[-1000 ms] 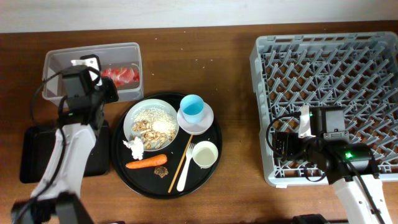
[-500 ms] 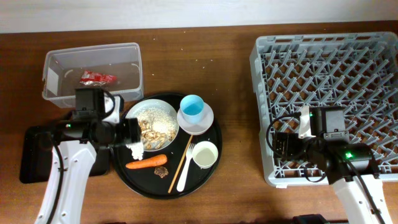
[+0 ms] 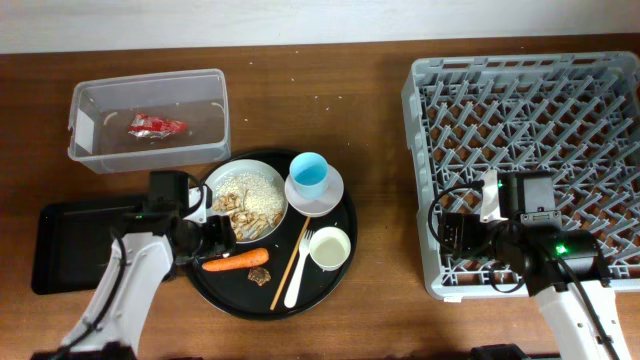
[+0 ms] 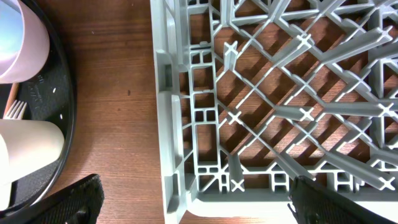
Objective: Sort waste into correct bins and load items into the dishwasher rack
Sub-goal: 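Grasp the white tissue with the left gripper and drop it in the bin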
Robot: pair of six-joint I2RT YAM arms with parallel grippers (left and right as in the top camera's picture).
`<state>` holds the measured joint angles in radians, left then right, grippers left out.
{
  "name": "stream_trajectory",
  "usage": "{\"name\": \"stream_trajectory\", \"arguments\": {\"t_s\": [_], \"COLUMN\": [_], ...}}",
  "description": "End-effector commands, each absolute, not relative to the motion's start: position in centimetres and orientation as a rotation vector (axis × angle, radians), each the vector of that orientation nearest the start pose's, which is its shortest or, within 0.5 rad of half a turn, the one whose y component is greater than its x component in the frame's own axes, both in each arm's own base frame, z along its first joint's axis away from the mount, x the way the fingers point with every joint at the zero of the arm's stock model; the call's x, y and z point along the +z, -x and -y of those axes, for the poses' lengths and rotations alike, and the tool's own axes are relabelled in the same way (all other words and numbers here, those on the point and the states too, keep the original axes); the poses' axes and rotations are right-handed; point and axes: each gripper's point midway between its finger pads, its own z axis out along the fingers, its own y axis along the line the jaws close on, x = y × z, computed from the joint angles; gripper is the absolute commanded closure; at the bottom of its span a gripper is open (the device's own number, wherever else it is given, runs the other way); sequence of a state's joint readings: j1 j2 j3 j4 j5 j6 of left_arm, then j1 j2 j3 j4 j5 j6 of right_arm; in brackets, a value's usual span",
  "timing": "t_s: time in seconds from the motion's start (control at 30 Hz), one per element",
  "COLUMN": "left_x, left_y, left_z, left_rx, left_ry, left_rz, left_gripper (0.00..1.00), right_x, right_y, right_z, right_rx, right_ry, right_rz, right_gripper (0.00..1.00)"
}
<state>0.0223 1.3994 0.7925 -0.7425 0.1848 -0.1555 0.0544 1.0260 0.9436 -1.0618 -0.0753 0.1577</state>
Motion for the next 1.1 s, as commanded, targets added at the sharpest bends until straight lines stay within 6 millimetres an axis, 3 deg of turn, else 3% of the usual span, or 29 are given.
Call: {"name": "stream_trajectory", "arguments": {"t_s": [0.0, 0.07, 0.13, 0.2, 0.3, 0.43, 0.5, 0.63, 0.67, 0.7, 0.73, 0.8, 0.9, 1.07], "left_x": [2.5, 1.3, 1.1, 1.3, 2.7, 8.3, 11.4, 17.8, 20.3, 20.3, 19.7, 17.9, 16.5, 16.1], "left_y": [-26.2, -26.2, -26.3, -26.4, -27.3, -30.0, -32.4, -40.0, -43.7, -45.5, -46.9, -48.8, -49.4, -48.2], "left_z": [3.3, 3.3, 3.3, 3.3, 3.2, 3.1, 2.4, -1.2, -2.4, -2.5, -2.6, -3.3, -3.4, -3.8], "left_rx": [-0.350, -0.354, -0.354, -0.354, -0.348, -0.345, -0.288, -0.046, 0.016, 0.013, 0.011, 0.006, -0.072, -0.067], "left_ry": [0.254, 0.266, 0.266, 0.266, 0.260, 0.232, 0.211, 0.233, 0.253, 0.251, 0.251, 0.262, 0.250, 0.272], "left_rz": [-2.968, -3.000, -3.002, -2.998, -2.976, -2.868, -2.766, -2.411, -2.228, -2.175, -2.149, -2.133, -2.166, -2.257], "left_gripper": [0.35, 0.44, 0.68, 0.76, 0.81, 0.80, 0.80, 0.79, 0.79, 0.70, 0.46, 0.31, 0.24, 0.24], "right_x": [16.2, 16.1, 16.2, 16.1, 16.1, 16.1, 16.1, 16.1, 16.1, 16.1, 16.1, 16.1, 16.1, 16.1], "right_y": [-23.6, -23.6, -23.6, -23.6, -23.5, -23.5, -23.5, -23.5, -23.5, -23.5, -23.5, -23.5, -23.5, -23.5], "right_z": [-2.5, -2.5, -2.5, -2.5, -2.5, -2.5, -2.5, -2.5, -2.5, -2.5, -2.5, -2.5, -2.5, -2.5], "right_rx": [0.156, 0.156, 0.156, 0.156, 0.155, 0.155, 0.155, 0.156, 0.155, 0.156, 0.156, 0.156, 0.155, 0.155], "right_ry": [-0.114, -0.114, -0.114, -0.114, -0.114, -0.114, -0.114, -0.114, -0.115, -0.115, -0.115, -0.114, -0.114, -0.114], "right_rz": [-2.699, -2.700, -2.699, -2.700, -2.701, -2.701, -2.701, -2.701, -2.701, -2.701, -2.701, -2.702, -2.702, -2.701], "right_gripper": [0.01, 0.01, 0.01, 0.01, 0.01, 0.01, 0.01, 0.01, 0.01, 0.01, 0.01, 0.01, 0.01, 0.01]}}
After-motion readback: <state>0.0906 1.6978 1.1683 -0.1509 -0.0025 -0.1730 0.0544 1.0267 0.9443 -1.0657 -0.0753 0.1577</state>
